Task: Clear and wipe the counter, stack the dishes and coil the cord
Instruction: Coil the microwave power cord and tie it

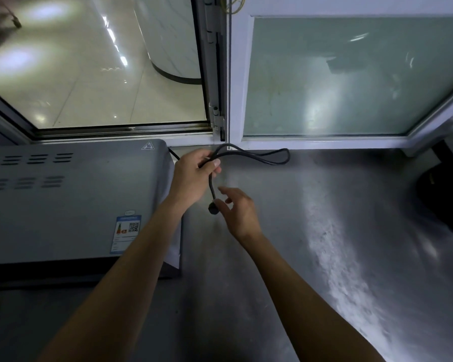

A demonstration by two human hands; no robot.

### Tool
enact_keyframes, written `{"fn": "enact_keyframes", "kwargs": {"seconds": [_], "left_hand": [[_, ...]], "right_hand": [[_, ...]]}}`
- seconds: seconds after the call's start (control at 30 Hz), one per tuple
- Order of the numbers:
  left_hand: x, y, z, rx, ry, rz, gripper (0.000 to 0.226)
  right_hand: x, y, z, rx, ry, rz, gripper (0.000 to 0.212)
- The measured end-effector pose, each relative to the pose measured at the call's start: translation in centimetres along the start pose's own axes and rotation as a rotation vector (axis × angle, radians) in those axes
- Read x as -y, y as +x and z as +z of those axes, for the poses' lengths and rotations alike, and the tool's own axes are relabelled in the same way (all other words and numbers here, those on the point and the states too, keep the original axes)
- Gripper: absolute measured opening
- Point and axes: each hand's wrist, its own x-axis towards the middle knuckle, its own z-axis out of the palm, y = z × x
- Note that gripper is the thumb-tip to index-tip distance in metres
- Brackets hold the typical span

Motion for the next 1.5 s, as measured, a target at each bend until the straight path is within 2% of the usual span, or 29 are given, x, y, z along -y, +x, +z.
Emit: {"fn": "enact_keyframes", "kwargs": {"seconds": [0.17,0.37,0.47,0.57,0.73,0.83,0.97,1.3,1.4,1.5], "left_hand": [[0.1,0.3,-0.6,-0.001,-0.111,-0.011,0.009],[-0.2,0.0,-1.2,-0.017,-0.250,-0.016,0.011],[-0.1,0.0,-1.5,-0.014,-0.307,-0.023,0.009],[0.0,-0.1,-1.7,-0.011,-0.322,-0.023,0.008],[0.0,-0.4,-1.3,-0.022,-0.287,-0.007,0.019],[0.1,-0.5,-0.9,-0.036,-0.253,-0.013,0.018],[-0.1,-0.3,-0.4,-0.067,-0.241,-0.009,0.014],[0.6,-0.4,0.5,-0.032,-0.228,-0.026,0.014],[0.6,-0.3,0.7,-0.040,-0.231,-0.030,0.014],[0.5,-0.4,0.5,-0.036,-0.219,-0.023,0.015]], "right_hand": [[0.0,0.7,0.7,0.015,-0.023,-0.044,0.031],[0.6,1.0,1.7,0.014,0.021,0.010,0.031],[1.2,1.2,2.2,-0.010,0.074,0.038,0.021],[1.4,1.2,2.0,-0.044,0.099,0.036,0.012],[0.9,0.9,1.3,-0.101,-0.017,-0.041,0.015],[0.6,0.8,0.2,-0.193,-0.094,-0.093,0.014],[0.9,1.0,-0.8,-0.219,-0.129,-0.129,0.015],[3.4,1.6,-1.5,-0.235,0.007,-0.132,0.016],[3.8,1.3,-1.3,-0.217,0.083,-0.088,0.015],[3.7,0.7,-1.4,-0.166,0.222,0.031,0.016]]}}
